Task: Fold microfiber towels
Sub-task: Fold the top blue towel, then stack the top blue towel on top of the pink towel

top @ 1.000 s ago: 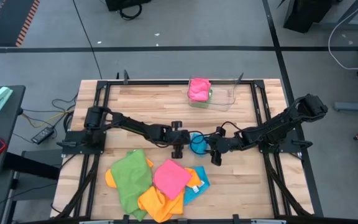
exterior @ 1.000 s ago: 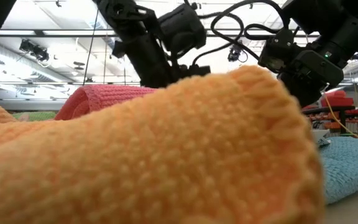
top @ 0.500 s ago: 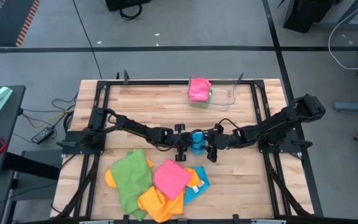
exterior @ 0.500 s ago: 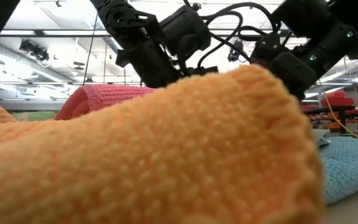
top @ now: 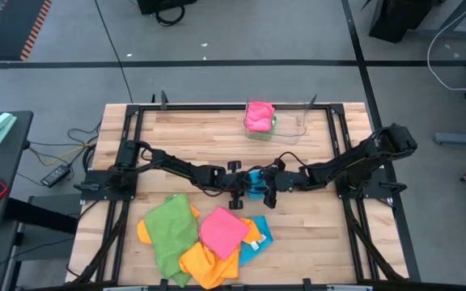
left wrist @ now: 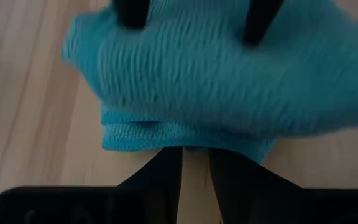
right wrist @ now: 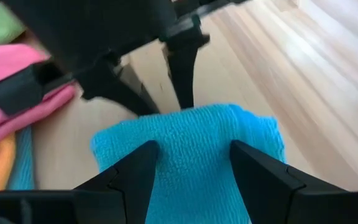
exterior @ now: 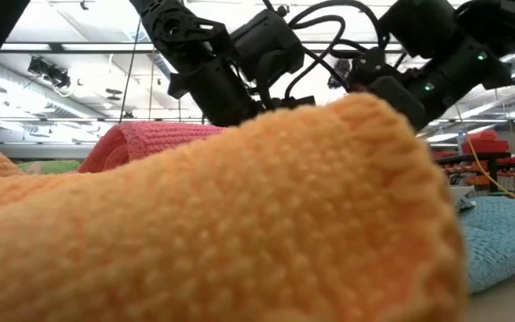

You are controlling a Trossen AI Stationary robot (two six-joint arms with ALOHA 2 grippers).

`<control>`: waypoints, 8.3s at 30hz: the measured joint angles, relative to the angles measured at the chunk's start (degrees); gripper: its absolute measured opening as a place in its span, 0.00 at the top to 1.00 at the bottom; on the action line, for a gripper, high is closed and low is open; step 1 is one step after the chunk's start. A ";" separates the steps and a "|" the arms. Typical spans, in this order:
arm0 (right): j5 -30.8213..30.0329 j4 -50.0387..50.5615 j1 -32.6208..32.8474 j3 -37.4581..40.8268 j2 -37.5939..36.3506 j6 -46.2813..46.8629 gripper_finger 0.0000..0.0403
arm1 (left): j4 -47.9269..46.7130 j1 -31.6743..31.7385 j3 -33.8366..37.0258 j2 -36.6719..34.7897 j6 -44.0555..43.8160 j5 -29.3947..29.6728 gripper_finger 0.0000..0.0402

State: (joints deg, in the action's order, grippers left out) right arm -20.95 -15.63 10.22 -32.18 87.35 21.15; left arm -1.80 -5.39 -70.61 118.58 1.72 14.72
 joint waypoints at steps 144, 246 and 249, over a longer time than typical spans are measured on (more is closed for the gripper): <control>-3.23 -17.52 0.83 2.86 12.28 -10.24 0.02 | 1.63 -0.92 -0.04 -0.35 1.97 -0.02 0.56; -18.01 -2.96 8.64 -4.26 13.34 -85.23 0.12 | 1.18 -0.79 -0.02 -0.37 3.15 0.00 0.56; -15.00 -3.05 7.75 -4.44 13.31 -85.90 0.18 | 1.19 -0.79 -0.02 -0.37 3.32 0.00 0.56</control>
State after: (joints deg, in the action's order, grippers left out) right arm -35.95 -18.68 17.97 -36.62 100.66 -64.75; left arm -0.61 -6.17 -70.63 118.21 5.04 14.72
